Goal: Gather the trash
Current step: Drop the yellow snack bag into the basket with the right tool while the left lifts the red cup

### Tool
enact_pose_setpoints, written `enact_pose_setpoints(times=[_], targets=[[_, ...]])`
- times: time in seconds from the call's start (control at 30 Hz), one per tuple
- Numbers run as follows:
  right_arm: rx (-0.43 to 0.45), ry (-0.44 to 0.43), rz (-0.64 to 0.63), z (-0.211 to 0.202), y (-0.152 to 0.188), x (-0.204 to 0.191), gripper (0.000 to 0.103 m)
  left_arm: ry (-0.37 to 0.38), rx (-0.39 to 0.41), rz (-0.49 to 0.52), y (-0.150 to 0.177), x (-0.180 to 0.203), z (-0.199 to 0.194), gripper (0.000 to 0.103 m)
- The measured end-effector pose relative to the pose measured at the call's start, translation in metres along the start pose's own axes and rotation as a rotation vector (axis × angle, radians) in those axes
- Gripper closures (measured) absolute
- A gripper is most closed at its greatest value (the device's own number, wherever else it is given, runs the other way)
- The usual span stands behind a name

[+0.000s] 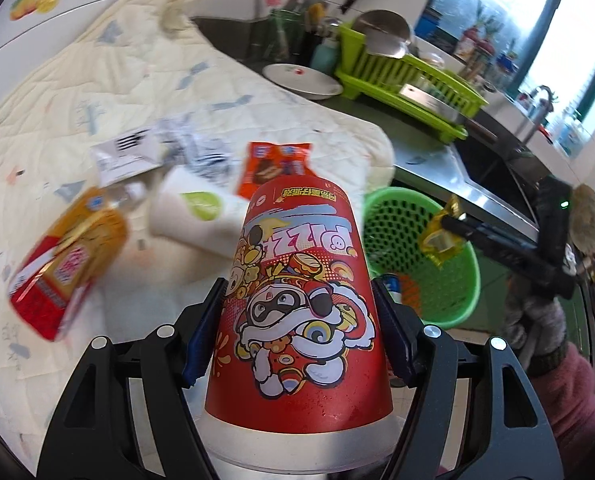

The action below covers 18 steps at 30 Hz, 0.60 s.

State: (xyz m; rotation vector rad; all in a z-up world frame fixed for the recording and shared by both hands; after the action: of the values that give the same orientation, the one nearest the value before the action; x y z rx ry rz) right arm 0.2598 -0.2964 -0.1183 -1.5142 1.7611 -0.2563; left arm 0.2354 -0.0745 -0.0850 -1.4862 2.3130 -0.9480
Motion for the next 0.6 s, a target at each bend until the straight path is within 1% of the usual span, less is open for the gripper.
enact_pose_setpoints(times=[0.13,0.17,0.27,0.4,0.47,0.53,0.6], targets=[[-0.008,0.037,0.040,0.003,0.009,0.030,0.057,0.033,-0.007,0.030,-0.008,0.028,0.013,0.034],[-0.003,0.054,0.049,0.004,0.010,0.039,0.056,0.042,-0.009,0.037,-0.011,0.036,0.017,0.034],[0.000,0.067,0.082,0.004,0.010,0.058,0.053,0.066,-0.011,0.055,-0.018,0.055,0.028,0.034],[0.009,0.084,0.110,0.004,0.007,0.076,0.048,0.099,-0.015,0.076,-0.027,0.077,0.042,0.034],[0.021,0.075,0.113,0.001,0.005,0.083,0.042,0.111,-0.025,0.089,-0.030,0.091,0.051,0.034],[0.040,0.092,0.112,-0.003,0.002,0.088,0.042,0.126,-0.029,0.103,-0.033,0.102,0.058,0.034],[0.053,0.082,0.118,-0.011,0.001,0.091,0.042,0.141,-0.035,0.118,-0.035,0.115,0.067,0.034]])
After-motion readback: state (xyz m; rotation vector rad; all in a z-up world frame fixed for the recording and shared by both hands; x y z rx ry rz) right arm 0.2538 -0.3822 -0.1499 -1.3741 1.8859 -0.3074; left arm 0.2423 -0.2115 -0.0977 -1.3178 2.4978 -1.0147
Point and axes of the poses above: each gripper's, at about its wrist camera, not at the fingertips, and z roughly the way its jaws point, x to its right, y to its underside, the point moved 10 cm from there along z, roughly the way its jaws point, and after that the axes turned 10 degrees about z, right-handed, at the moved point
